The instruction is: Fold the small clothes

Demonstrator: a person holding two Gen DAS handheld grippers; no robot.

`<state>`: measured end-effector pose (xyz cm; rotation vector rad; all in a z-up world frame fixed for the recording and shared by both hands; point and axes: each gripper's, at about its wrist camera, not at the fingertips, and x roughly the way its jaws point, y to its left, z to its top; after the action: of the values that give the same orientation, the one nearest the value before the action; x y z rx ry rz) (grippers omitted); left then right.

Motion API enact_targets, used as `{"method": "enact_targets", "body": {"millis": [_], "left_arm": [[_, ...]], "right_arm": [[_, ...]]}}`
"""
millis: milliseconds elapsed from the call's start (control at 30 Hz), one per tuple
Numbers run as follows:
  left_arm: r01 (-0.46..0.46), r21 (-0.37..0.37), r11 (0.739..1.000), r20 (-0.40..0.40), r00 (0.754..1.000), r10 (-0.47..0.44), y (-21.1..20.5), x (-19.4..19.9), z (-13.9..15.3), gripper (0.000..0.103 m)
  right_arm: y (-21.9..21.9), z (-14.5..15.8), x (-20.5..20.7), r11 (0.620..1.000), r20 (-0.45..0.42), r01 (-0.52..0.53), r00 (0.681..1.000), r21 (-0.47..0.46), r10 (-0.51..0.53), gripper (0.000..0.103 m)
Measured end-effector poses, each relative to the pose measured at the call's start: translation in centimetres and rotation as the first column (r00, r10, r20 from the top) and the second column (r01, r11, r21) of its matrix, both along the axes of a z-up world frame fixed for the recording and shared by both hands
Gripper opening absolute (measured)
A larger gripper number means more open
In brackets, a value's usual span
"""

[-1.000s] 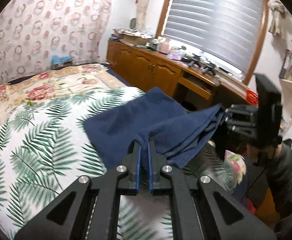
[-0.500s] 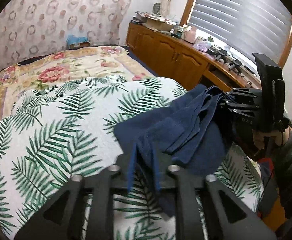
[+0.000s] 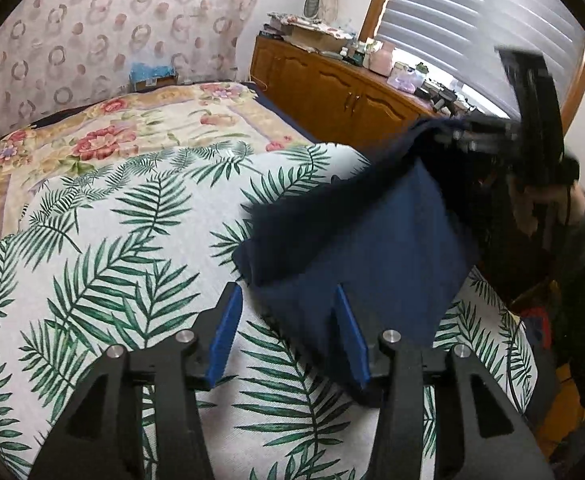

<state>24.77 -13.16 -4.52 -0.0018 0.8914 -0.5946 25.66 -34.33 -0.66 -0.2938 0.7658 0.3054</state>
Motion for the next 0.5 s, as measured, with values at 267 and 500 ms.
{"method": "enact_targets", "body": {"millis": [267,500], "left_arm": [[0.018,0.017,1.0,-0.021,1.0,-0.017,-1.0,0.4,-1.0,0.047],[0.06,0.085,0.995,-0.061,0.997,-0.055,-2.4,0.0,-3.0,0.047]], "right_arm": [[0.4,1.0,0.7,1.0,-0.009,-0.014,1.0,-0.013,0.013,0.05],[0.2,0.1,0.7,1.0,-0.072,-0.031,0.997,-0.001,0.03,0.05]]}}
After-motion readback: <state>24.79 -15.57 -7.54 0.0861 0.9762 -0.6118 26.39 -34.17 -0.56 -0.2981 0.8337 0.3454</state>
